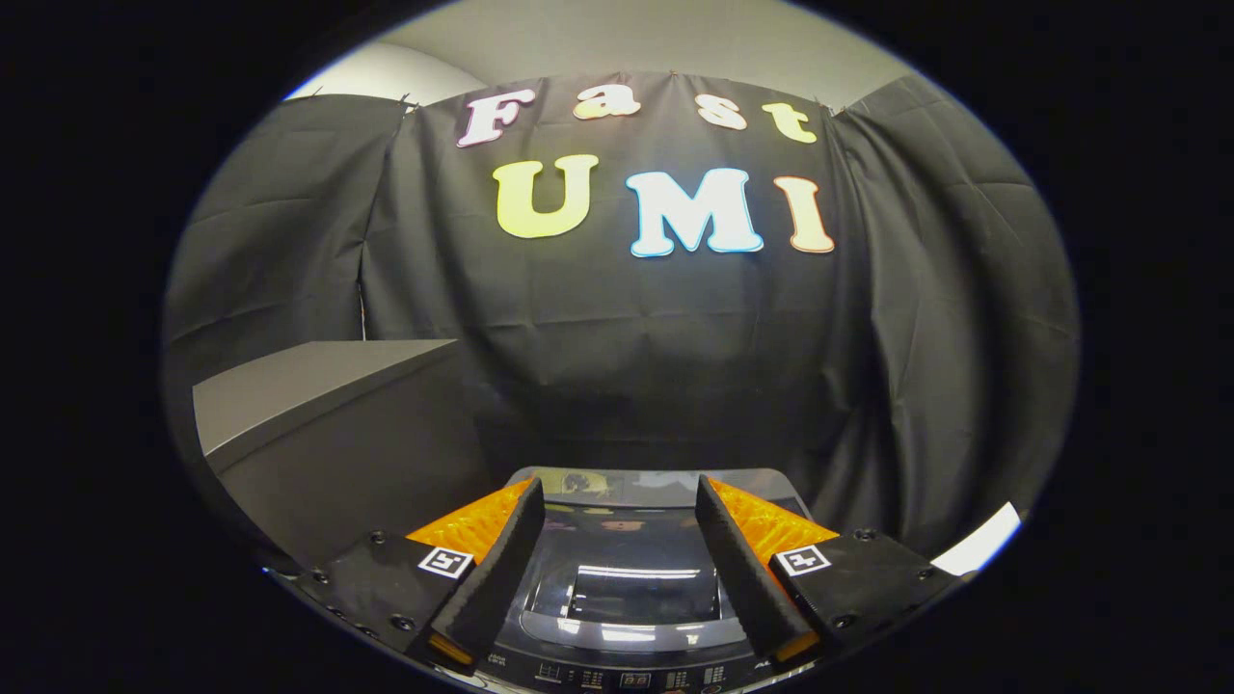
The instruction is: Put the clothes into the washing machine and then close the washing machine lid.
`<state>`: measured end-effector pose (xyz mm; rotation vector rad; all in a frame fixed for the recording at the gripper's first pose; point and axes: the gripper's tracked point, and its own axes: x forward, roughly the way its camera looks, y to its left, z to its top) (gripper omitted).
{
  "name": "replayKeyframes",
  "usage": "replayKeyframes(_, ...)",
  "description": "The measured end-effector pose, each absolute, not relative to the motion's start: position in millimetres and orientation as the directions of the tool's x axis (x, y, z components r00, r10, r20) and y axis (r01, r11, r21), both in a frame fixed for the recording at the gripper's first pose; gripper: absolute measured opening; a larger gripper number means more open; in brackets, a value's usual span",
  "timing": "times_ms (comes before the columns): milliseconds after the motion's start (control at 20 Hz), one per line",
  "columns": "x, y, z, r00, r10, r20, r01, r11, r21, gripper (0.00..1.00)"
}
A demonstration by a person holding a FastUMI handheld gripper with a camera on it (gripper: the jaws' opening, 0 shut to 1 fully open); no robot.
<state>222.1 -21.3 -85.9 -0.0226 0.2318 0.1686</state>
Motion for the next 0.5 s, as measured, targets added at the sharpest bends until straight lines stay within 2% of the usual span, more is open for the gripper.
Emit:
replayKeyframes(200,214,-20,-77,0.965,0.157,-0.209,-0.162,0.987,-0.008,0.98)
replayKeyframes(500,187,-17,-26,0.984,0.142,-0.110,-0.144,0.989,-0.015,0.98)
